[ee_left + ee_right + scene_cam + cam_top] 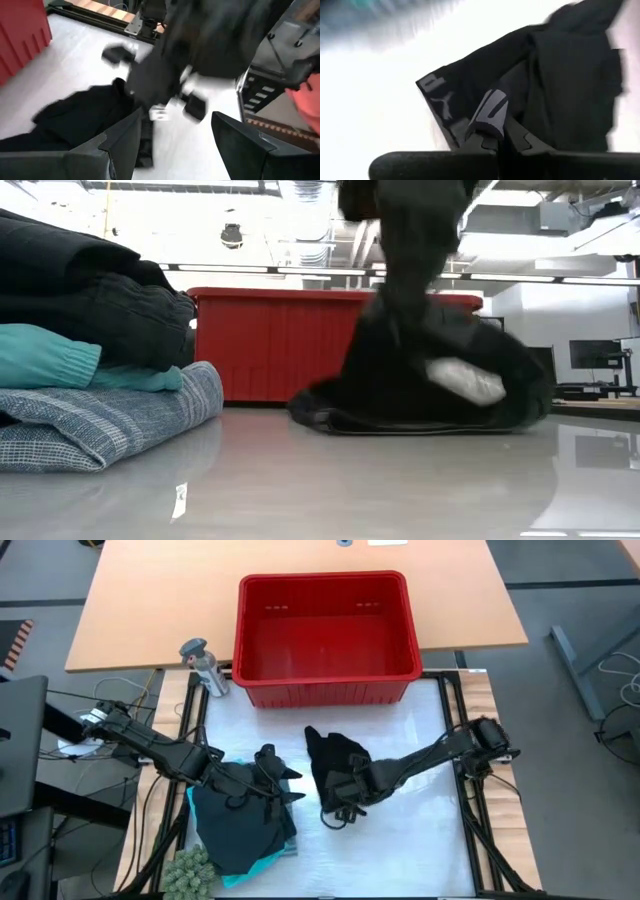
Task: Fold Laundry from Bin
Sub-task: Fold the black boxer from the red organizer bin
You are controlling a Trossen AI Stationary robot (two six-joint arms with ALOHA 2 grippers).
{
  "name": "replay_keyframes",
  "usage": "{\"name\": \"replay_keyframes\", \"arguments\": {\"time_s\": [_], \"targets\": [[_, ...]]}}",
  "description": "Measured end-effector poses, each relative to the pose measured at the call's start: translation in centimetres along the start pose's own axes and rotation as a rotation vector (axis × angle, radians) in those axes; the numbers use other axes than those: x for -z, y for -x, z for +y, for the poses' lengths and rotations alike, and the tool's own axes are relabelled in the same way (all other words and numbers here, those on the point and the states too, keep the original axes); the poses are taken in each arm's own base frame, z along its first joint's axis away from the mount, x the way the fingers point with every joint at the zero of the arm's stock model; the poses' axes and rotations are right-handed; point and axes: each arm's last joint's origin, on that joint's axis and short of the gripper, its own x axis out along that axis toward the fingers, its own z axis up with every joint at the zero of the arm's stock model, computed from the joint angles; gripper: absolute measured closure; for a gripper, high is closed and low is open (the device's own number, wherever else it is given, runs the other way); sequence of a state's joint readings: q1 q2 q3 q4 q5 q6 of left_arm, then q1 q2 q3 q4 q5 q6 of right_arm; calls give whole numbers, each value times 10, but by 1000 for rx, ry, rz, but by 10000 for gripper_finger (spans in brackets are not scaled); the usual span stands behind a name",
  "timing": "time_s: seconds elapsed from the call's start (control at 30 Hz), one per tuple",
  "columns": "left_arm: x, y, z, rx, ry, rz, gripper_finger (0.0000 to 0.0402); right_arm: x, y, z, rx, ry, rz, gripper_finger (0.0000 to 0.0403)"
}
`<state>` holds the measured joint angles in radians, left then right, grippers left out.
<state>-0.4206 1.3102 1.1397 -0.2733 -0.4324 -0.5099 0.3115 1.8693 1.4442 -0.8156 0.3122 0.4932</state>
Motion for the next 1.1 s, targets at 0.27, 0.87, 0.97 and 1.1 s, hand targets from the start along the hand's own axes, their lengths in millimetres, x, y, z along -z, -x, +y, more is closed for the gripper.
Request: {"name": "replay_keyframes", "arguments": {"time_s": [0.27, 0.87, 0.97, 1.1], "targets": [[27, -16, 9, -239, -221, 87, 171, -16, 59, -39, -47, -262, -142, 382], [133, -101, -11, 2, -362, 273, 166, -18, 65, -62, -23, -321, -146, 382], [133, -102, -11, 28, -478, 278, 156, -18, 65, -62, -21, -313, -147, 382], [140, -104, -11, 81, -668, 317, 144, -19, 65, -62, -26, -304, -156, 382]]}}
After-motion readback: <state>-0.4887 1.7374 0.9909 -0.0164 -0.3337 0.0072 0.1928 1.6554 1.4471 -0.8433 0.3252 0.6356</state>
